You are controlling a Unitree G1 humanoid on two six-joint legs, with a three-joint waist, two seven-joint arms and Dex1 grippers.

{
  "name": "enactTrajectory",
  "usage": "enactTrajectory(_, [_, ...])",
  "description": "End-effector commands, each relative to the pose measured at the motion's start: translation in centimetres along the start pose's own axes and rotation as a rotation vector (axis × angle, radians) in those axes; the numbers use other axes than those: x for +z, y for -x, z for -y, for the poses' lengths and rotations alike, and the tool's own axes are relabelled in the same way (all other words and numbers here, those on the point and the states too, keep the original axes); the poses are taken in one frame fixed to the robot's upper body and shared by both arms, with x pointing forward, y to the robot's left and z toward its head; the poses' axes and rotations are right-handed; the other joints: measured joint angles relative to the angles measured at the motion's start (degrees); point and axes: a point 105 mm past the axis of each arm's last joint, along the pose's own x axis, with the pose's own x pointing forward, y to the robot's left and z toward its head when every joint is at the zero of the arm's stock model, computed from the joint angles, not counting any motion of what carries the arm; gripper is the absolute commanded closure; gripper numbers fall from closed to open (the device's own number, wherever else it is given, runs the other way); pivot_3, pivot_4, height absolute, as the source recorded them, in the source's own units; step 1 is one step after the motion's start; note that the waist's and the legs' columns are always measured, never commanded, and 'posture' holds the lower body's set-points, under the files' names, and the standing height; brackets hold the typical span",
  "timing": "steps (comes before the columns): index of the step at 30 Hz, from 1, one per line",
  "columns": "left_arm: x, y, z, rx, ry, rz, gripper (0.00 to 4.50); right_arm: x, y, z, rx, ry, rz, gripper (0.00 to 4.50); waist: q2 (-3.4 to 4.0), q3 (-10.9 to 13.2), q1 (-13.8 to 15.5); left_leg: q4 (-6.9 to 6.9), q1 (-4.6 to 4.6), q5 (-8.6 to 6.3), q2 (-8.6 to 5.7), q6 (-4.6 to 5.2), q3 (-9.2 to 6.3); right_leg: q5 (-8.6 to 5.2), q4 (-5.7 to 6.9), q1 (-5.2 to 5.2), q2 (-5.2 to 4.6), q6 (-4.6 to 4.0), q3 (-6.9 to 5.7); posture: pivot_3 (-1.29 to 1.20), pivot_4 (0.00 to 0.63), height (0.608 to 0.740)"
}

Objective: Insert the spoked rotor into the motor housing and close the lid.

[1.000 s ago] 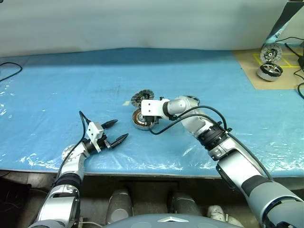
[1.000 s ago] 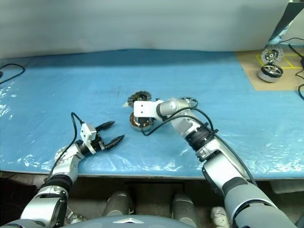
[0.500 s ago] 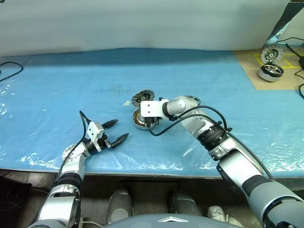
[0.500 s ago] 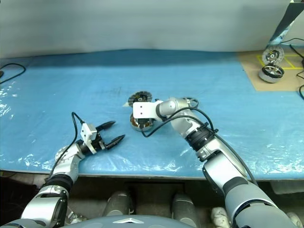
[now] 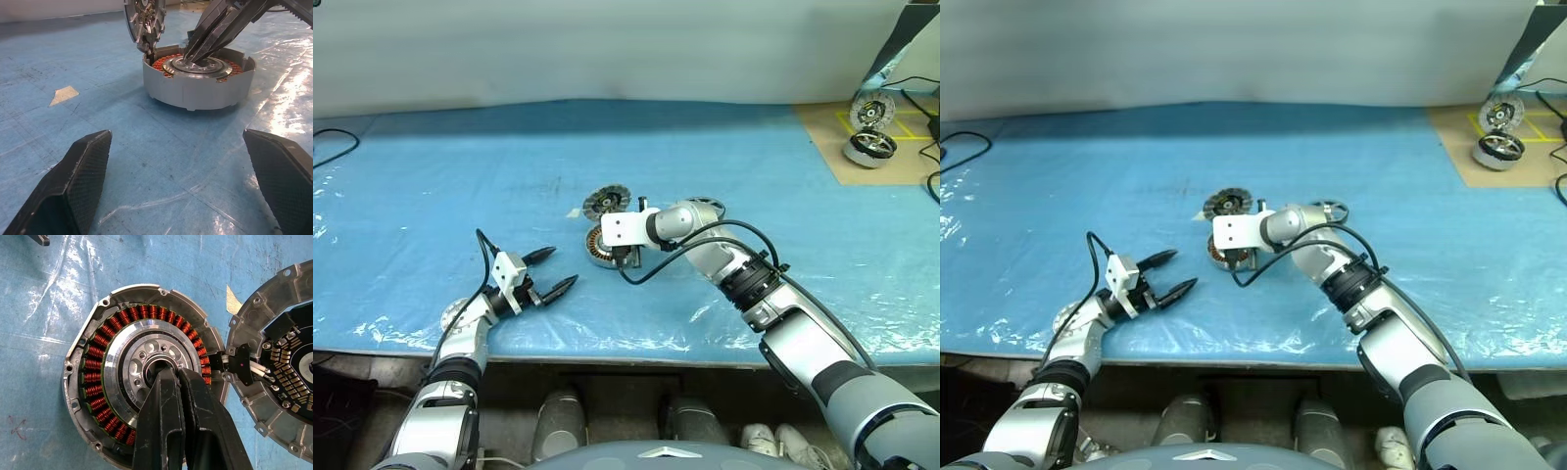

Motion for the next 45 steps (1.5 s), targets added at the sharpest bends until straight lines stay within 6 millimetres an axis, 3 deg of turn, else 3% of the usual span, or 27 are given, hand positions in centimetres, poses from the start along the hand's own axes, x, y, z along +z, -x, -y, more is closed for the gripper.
enactTrajectory(1, [-2.5, 0.9, 1.3, -0.004, 0.079, -0.082, 0.00, -1.5, -0.6, -1.3, 0.034, -0.041, -0.052, 4.49, 0.00, 0.0, 0.0, 0.00, 0.00, 0.00, 0.00, 0.00, 0.00, 0.00, 0.00, 0.00, 0.00, 0.00, 0.00, 0.00, 0.150, 0.740])
enactTrajectory(11, [-2.5, 0.9, 1.3, -0.005, 0.077, -0.080, 0.00, 0.7, 0.9, 0.2, -0.025, -0.294, 0.146, 4.49, -0.01, 0.0, 0.0, -0.02, -0.06, -0.10, 0.01, 0.16, 0.00, 0.00, -0.03, -0.08, 0.00, 0.00, 0.01, 0.00, 0.150, 0.740])
enactTrajectory(24, [-2.5, 1.1, 1.4, -0.008, 0.077, -0.082, 0.00, 2.0, 2.9, 1.6, -0.054, -0.319, 0.277, 4.49, -0.03, 0.0, 0.0, -0.05, -0.19, -0.01, 0.01, 0.01, 0.01, 0.00, -0.07, -0.19, 0.02, 0.00, -0.01, 0.00, 0.150, 0.740])
enactTrajectory(28, [-2.5, 1.1, 1.4, -0.007, 0.077, -0.081, 0.00, 2.7, 3.4, 2.1, -0.053, -0.297, 0.308, 4.49, -0.03, 0.0, 0.0, -0.05, -0.19, -0.01, 0.01, 0.01, 0.01, 0.00, -0.07, -0.19, 0.01, 0.00, -0.01, 0.00, 0.150, 0.740])
enactTrajectory(37, [-2.5, 1.0, 1.4, -0.009, 0.080, -0.079, 0.00, 0.9, 2.5, 1.9, 0.022, -0.078, 0.135, 4.49, -0.06, 0.1, 0.0, -0.05, -0.20, 0.01, 0.01, -0.01, 0.01, 0.01, -0.07, -0.19, 0.03, 0.01, -0.03, 0.00, 0.150, 0.740])
enactTrajectory(45, [-2.5, 0.7, 1.5, -0.011, 0.084, -0.077, 0.00, 2.7, 1.9, 2.9, 0.108, 0.092, 0.129, 4.49, -0.06, 0.1, -0.1, -0.03, -0.25, 0.01, 0.01, -0.01, 0.02, 0.01, -0.05, -0.21, 0.02, -0.01, -0.04, 0.00, 0.150, 0.740])
